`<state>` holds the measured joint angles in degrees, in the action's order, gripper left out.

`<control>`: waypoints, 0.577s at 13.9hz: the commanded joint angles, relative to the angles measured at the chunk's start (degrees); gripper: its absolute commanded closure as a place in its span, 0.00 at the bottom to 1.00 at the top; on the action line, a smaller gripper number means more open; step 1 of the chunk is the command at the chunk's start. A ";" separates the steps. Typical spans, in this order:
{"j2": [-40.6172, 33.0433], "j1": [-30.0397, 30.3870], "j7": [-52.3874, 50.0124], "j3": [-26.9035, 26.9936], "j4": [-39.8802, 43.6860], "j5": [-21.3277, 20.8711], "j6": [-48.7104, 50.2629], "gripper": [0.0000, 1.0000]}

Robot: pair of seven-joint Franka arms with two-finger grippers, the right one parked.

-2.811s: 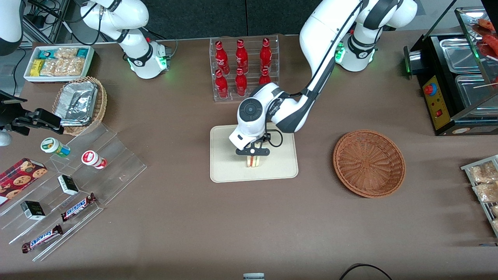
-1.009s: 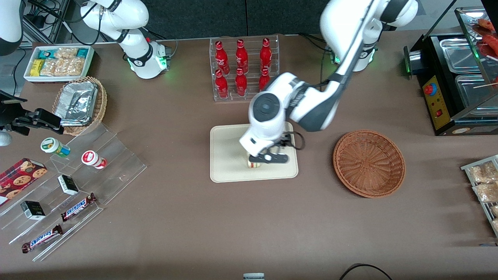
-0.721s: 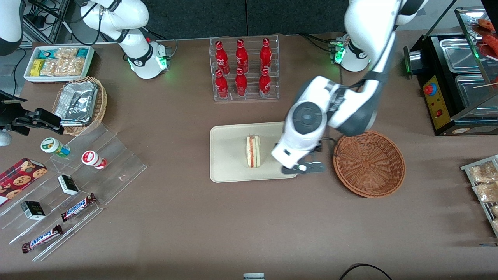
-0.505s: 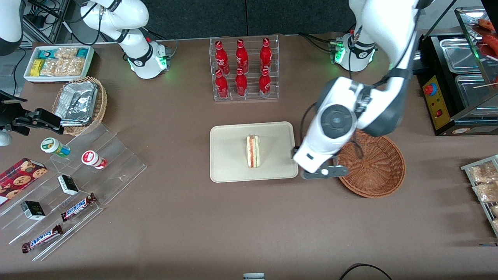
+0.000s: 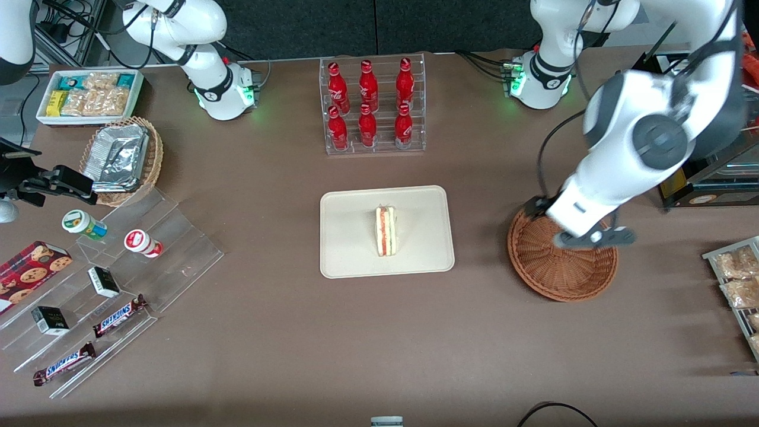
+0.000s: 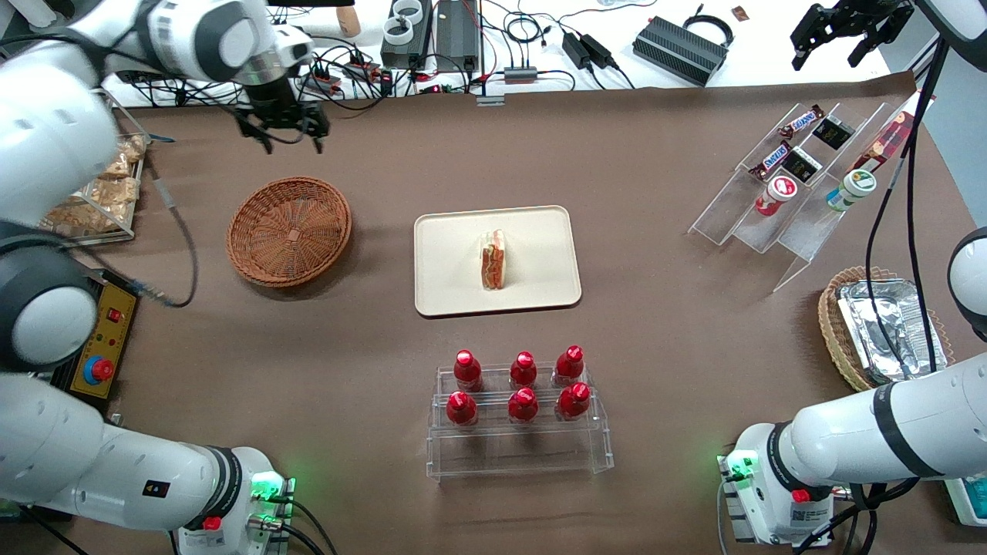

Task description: Place sandwich from basket to tray

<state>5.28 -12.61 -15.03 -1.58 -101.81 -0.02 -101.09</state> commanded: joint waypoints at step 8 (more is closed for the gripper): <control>-13.90 10.41 8.35 -0.09 4.85 3.18 21.81 0.00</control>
